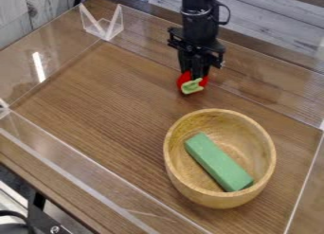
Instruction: Move the red object to the right side of the table
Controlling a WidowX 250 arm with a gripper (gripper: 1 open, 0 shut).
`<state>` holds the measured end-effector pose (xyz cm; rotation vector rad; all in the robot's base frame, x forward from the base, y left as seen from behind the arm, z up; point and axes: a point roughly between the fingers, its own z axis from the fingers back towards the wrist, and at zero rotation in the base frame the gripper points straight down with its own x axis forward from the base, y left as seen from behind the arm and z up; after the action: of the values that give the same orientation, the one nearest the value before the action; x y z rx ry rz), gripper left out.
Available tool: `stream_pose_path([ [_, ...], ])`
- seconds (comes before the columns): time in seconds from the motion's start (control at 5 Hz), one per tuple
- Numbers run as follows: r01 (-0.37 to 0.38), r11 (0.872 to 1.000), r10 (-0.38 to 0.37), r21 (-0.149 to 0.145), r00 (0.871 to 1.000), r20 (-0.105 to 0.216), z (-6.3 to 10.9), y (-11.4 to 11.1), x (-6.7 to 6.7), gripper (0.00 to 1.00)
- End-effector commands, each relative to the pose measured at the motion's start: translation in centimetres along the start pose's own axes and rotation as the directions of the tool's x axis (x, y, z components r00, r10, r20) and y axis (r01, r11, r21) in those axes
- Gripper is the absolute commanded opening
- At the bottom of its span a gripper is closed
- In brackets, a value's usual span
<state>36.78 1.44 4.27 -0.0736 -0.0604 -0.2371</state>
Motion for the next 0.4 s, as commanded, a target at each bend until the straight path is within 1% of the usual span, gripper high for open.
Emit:
stream_pose_path([
  [0.0, 0.032, 0.999, -0.032, 0.013, 0.999, 0.014, 0.39, -0.75, 0.52, 0.0],
  [0.2, 0.007, 1.0, -0.007, 0.005, 1.0, 0.026, 1.32, -0.48, 0.22, 1.0],
])
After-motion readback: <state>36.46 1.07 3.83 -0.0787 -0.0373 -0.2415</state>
